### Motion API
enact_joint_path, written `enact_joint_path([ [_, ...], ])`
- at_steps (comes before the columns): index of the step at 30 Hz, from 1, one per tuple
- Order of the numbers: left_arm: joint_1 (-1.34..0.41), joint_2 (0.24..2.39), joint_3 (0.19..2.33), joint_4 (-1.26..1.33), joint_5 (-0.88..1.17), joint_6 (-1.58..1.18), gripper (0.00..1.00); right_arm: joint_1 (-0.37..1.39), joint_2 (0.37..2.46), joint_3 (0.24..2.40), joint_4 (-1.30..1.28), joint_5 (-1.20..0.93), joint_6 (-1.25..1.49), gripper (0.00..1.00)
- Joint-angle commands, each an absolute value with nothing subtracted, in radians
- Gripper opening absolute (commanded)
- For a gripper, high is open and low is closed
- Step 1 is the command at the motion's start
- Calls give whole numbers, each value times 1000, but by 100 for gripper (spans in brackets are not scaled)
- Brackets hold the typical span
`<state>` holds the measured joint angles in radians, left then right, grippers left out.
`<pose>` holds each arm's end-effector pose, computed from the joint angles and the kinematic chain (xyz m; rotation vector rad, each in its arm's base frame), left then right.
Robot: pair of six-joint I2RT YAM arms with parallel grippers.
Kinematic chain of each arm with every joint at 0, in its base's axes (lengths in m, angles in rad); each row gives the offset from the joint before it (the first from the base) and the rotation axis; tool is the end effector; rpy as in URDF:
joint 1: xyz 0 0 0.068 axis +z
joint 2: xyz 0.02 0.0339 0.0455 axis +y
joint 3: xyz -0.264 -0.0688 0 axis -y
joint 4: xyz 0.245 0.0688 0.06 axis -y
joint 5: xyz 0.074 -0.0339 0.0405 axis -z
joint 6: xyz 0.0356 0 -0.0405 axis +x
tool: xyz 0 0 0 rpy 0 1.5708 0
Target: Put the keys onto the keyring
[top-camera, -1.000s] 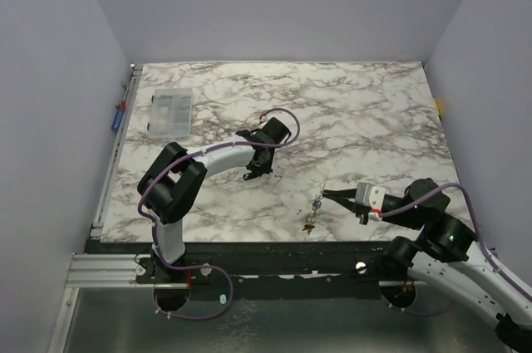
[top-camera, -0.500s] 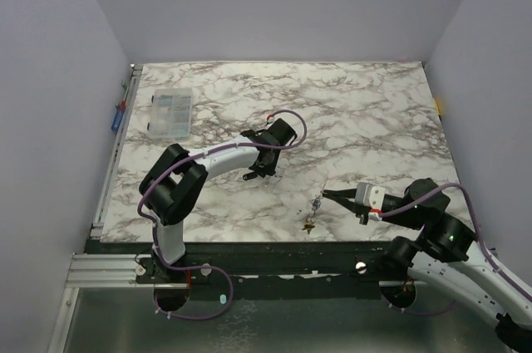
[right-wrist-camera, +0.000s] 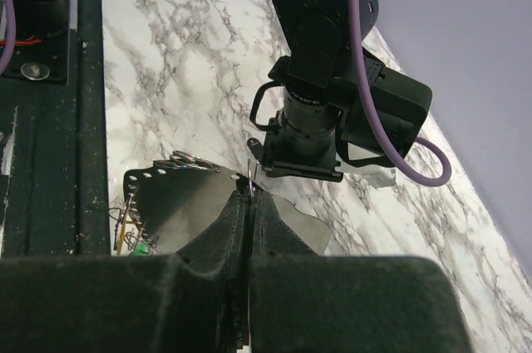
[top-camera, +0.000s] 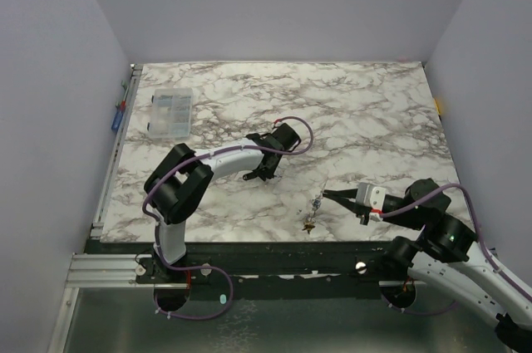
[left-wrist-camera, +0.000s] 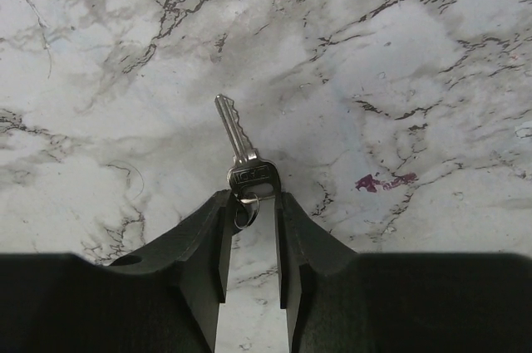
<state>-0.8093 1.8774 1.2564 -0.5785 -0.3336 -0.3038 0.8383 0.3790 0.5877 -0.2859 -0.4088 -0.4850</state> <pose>0.2657 -0.2619 0.1711 0.5819 2.5882 0.1160 0.0619 0.0900 0.3124 -1.2610 1.1050 0.6038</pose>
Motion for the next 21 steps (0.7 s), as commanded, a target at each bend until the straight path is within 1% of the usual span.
enact_joint_path([
  [1, -814, 1894, 1268, -586, -370, -271, 30, 842, 367, 587, -256, -410, -469, 1],
  [5, -814, 1893, 1262, -576, -358, -264, 22, 842, 372, 589, -253, -411, -469, 1],
  [13, -814, 1891, 1275, -576, -364, -259, 21, 842, 374, 592, -258, -411, -470, 1],
  [14, -814, 1893, 1275, -575, -364, -258, 19, 842, 373, 591, -258, -412, -470, 1],
  [15, -814, 1893, 1275, -575, -363, -258, 12, 842, 374, 592, -259, -411, -471, 1],
  [16, -815, 1893, 1275, -575, -362, -258, 3, 842, 373, 591, -259, -411, -471, 1],
  [17, -814, 1894, 1276, -575, -361, -257, 0, 842, 371, 592, -259, -412, -471, 1],
  [21, -815, 1881, 1281, -578, -358, -264, 0, 842, 373, 592, -258, -412, -471, 1],
])
